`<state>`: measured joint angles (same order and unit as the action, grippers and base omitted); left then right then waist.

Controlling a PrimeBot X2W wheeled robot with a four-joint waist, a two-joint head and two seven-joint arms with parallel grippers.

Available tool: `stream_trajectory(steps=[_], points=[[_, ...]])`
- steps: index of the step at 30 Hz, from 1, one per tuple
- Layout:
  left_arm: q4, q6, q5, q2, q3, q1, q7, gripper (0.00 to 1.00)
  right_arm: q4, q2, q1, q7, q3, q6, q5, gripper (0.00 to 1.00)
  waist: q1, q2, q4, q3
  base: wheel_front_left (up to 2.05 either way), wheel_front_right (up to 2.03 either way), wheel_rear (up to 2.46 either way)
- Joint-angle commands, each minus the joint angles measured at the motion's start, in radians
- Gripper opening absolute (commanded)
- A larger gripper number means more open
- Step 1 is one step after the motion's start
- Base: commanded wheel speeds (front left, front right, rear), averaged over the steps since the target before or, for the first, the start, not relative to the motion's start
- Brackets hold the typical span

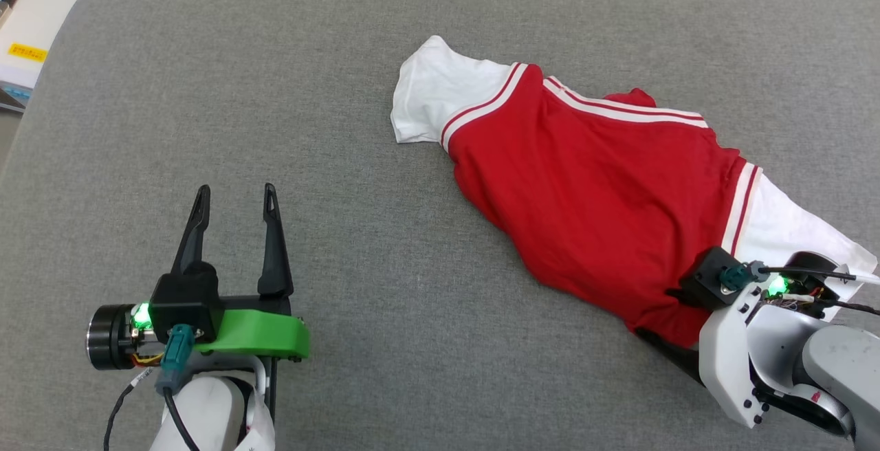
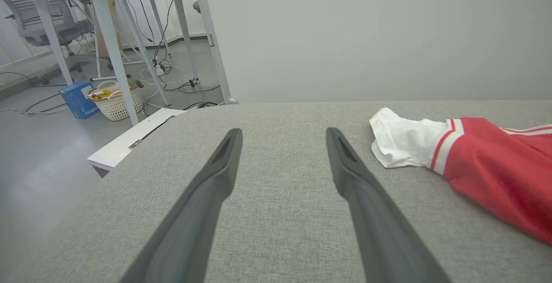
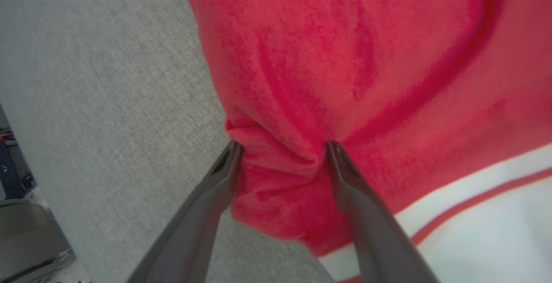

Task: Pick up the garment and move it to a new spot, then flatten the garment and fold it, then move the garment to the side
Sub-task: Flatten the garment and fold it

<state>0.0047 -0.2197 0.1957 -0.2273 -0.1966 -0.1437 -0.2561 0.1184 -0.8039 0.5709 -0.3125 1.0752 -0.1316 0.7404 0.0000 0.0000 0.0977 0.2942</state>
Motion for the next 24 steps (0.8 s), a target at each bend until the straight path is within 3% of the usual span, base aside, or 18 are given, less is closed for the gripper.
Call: stream_trajectory(steps=[1,3,4,5,14,24], points=[[0.005,0.01,-0.016,0.01,0.01,-0.005,-0.006,1.0,0.035,0.017,0.005,0.01,0.036,0.001,0.019,1.0,0.0,0.0,0.006,0.009,0.0,0.0,0.0],[0.009,0.019,-0.025,0.018,0.024,-0.003,-0.006,1.0,0.064,0.026,0.019,0.038,0.066,0.001,0.036,1.0,0.0,0.0,0.001,0.006,0.0,0.0,0.0],[0.012,0.023,-0.031,0.023,0.032,0.0,-0.006,1.0,0.076,0.028,0.03,0.058,0.078,0.001,0.041,0.45,0.0,0.0,-0.005,0.004,0.0,0.0,0.0],[0.014,0.027,-0.034,0.027,0.037,0.0,-0.006,1.0,0.085,0.028,0.039,0.074,0.087,0.001,0.044,0.0,0.0,0.0,-0.008,0.001,0.0,0.0,0.0],[0.04,0.067,-0.069,0.058,0.071,0.019,-0.006,1.0,0.113,-0.019,0.092,0.216,0.111,0.001,0.045,0.0,0.0,0.0,-0.048,-0.056,0.0,0.0,0.0],[0.051,0.097,-0.095,0.077,0.1,0.055,-0.006,1.0,0.031,-0.122,-0.003,0.248,0.055,0.001,0.101,0.0,0.0,0.0,-0.062,-0.111,0.0,0.0,0.0]])
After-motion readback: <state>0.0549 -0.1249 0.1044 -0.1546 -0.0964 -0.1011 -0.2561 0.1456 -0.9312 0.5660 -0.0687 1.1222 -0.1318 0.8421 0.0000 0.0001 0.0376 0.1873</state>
